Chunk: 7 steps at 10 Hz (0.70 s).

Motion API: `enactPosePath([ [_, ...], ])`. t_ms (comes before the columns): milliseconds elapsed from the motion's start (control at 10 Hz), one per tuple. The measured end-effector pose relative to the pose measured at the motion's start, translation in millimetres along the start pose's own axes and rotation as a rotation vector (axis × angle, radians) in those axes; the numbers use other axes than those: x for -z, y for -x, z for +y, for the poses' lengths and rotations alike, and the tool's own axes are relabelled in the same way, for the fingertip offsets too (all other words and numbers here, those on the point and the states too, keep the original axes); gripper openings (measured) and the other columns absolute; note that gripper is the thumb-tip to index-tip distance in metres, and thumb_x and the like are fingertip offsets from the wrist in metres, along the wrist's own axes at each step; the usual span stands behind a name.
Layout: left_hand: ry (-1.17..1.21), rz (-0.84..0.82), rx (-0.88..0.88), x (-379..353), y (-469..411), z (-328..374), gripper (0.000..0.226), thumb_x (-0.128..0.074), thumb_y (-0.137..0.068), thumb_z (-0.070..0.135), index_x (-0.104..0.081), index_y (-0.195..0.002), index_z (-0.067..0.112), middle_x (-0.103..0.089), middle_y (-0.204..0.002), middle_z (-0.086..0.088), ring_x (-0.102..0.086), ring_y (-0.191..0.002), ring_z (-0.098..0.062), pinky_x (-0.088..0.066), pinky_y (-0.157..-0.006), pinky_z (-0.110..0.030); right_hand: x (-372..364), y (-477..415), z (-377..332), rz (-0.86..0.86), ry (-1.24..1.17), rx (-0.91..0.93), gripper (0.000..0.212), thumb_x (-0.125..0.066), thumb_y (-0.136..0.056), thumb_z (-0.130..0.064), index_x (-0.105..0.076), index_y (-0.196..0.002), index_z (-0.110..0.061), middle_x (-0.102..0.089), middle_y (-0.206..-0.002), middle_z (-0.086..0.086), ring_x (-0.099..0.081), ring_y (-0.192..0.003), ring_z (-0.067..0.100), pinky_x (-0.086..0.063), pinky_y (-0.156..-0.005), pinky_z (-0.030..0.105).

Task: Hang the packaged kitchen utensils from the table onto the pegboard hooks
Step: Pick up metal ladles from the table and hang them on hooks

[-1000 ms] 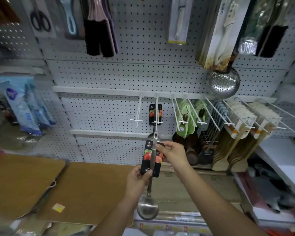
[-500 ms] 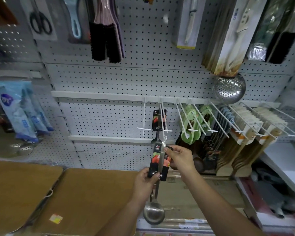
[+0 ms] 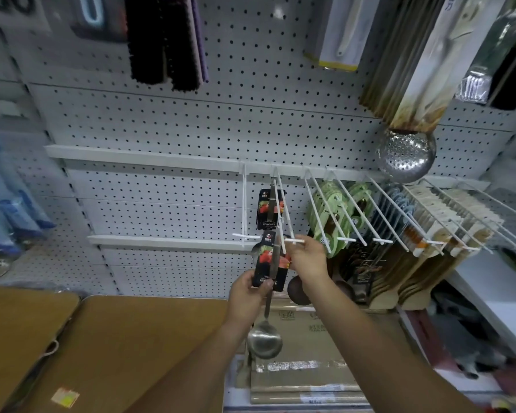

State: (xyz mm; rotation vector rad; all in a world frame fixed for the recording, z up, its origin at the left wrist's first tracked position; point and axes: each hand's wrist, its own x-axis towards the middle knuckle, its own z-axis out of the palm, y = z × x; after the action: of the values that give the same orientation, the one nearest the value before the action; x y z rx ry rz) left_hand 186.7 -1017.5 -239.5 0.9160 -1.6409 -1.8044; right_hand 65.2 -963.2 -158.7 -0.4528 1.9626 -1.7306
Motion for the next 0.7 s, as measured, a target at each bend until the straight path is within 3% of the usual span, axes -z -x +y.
enactPosePath([
  [100, -0.015, 0.012, 0.008, -2, -28, 5, 0.011, -0.070, -0.088, 0.010, -0.063, -0.094, 0.016, -0.074, -0.089, -0.004, -0.073, -0.083, -0.023, -0.061, -0.076, -0.042, -5, -30, -8, -0.005, 0.062, 0.022, 0.023, -0.051, -0.095, 0.012, -0.060, -0.080, -0.003, -0.060, -0.071, 0.008, -0.064, -0.057, 0.017, -0.054, -0.052, 0.023],
  [200, -0.002, 0.006, 0.040, -2, -54, 9, 0.011, -0.069, -0.089, 0.009, -0.063, -0.093, 0.016, -0.074, -0.090, -0.007, -0.074, -0.083, -0.025, -0.060, -0.078, -0.052, -13, -49, -9, -0.036, 0.214, 0.095, 0.027, -0.057, -0.097, -0.001, -0.061, -0.076, -0.018, -0.062, -0.070, -0.002, -0.061, -0.055, 0.004, -0.051, -0.053, 0.017],
  [300, 0.051, -0.049, 0.091, -6, -76, 10, 0.015, -0.069, -0.089, 0.004, -0.062, -0.100, 0.012, -0.075, -0.095, -0.013, -0.074, -0.087, -0.033, -0.058, -0.084, -0.054, -16, -61, -15, -0.031, 0.107, 0.103, 0.023, -0.058, -0.097, -0.011, -0.063, -0.077, -0.021, -0.064, -0.069, -0.007, -0.060, -0.058, 0.004, -0.050, -0.057, 0.019],
  [400, 0.055, -0.057, 0.071, -13, -93, 15, 0.023, -0.069, -0.088, 0.003, -0.059, -0.107, 0.008, -0.074, -0.095, -0.012, -0.075, -0.081, -0.030, -0.061, -0.076, -0.048, -20, -75, -20, -0.009, 0.091, 0.111, 0.012, -0.060, -0.097, -0.013, -0.067, -0.087, -0.014, -0.066, -0.073, -0.005, -0.062, -0.062, 0.007, -0.053, -0.063, 0.022],
  [500, 0.022, -0.084, 0.092, -10, -103, 22, 0.024, -0.066, -0.090, 0.000, -0.055, -0.111, 0.004, -0.070, -0.090, -0.007, -0.073, -0.067, -0.013, -0.061, -0.059, -0.030, -25, -87, -22, 0.021, 0.011, 0.095, 0.015, -0.067, -0.092, -0.005, -0.068, -0.078, -0.012, -0.068, -0.074, 0.000, -0.069, -0.076, 0.025, -0.059, -0.076, 0.036],
  [600, -0.023, -0.107, 0.113, 1, -120, 16, 0.024, -0.072, -0.085, 0.006, -0.063, -0.105, 0.014, -0.074, -0.097, -0.010, -0.073, -0.088, -0.025, -0.059, -0.081, -0.051, -31, -95, -21, 0.029, 0.034, 0.070, 0.021, -0.068, -0.091, -0.005, -0.067, -0.074, -0.017, -0.068, -0.069, 0.002, -0.072, -0.073, 0.025, -0.061, -0.076, 0.040],
  [700, -0.066, -0.099, 0.119, 6, -130, 9, 0.027, -0.074, -0.080, 0.008, -0.066, -0.105, 0.011, -0.074, -0.100, -0.015, -0.070, -0.098, -0.035, -0.056, -0.086, -0.057, -32, -100, -17, 0.047, 0.076, 0.075, 0.019, -0.077, -0.086, -0.021, -0.072, -0.068, -0.017, -0.073, -0.072, 0.005, -0.074, -0.078, 0.033, -0.060, -0.079, 0.054],
])
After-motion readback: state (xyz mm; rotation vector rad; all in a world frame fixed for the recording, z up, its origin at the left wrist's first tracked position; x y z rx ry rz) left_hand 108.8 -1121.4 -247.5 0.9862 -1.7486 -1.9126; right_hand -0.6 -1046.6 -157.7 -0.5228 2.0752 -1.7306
